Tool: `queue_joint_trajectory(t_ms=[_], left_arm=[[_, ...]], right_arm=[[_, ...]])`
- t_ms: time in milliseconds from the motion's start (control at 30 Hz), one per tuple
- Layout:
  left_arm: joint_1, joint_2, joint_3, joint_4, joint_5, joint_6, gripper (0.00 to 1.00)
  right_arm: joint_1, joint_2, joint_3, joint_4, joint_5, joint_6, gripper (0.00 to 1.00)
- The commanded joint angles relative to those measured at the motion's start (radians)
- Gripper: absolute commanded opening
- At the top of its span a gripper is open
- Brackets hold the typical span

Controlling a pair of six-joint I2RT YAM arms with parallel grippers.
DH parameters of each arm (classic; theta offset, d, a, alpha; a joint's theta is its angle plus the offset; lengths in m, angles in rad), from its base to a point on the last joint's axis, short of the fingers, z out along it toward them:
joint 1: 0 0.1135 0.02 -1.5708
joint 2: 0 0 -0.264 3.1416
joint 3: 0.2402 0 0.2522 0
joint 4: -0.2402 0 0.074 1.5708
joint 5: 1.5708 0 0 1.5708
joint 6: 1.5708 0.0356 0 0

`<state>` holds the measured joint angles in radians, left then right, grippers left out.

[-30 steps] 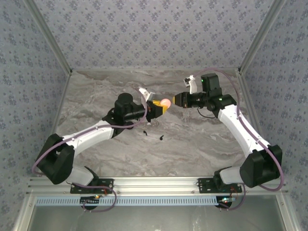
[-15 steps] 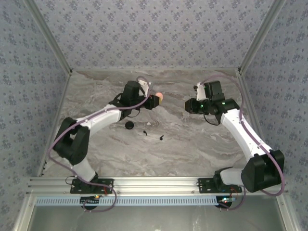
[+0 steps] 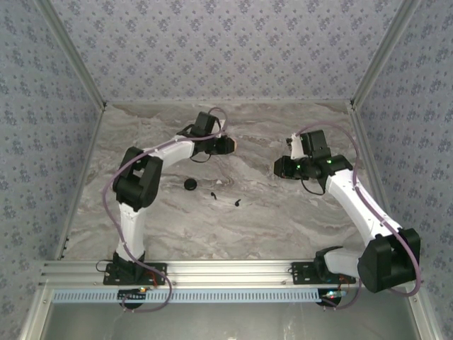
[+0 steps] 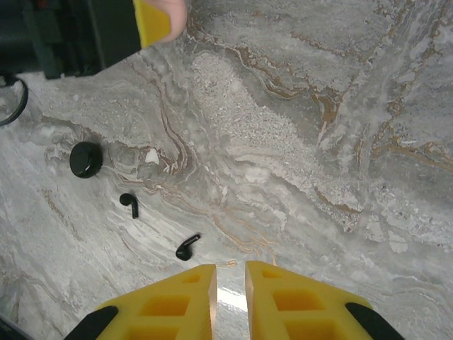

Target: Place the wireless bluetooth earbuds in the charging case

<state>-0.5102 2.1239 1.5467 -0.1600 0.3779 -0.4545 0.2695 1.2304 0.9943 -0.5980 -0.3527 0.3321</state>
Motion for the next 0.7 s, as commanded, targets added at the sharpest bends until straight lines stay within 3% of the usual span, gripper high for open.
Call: queue_joint_trajectory(t_ms=[0,433,600,667], left_arm=[[0.017,0.062,0.098,-0.080,0.025,-0.007,0.24],[0.026,0.241,0.306,-0.202,0.015,0.014,0.25],[0.028,0.267,0.337,-0.232,-0.008,0.016,0.32],[0.027,0.269,0.344,-0.241,-0.024,0.019,0.40]], right_arm=[[-0.006,-0.032,-0.013,-0.007,0.000,0.019,0.20],[-0.007,-0.048,-0.024,-0.028,0.012,0.022,0.20],[-0.007,-0.050,-0.024,-0.034,0.017,0.018,0.20],[-0.008,-0.049,-0.025,-0.035,0.018,0.016,0.21]])
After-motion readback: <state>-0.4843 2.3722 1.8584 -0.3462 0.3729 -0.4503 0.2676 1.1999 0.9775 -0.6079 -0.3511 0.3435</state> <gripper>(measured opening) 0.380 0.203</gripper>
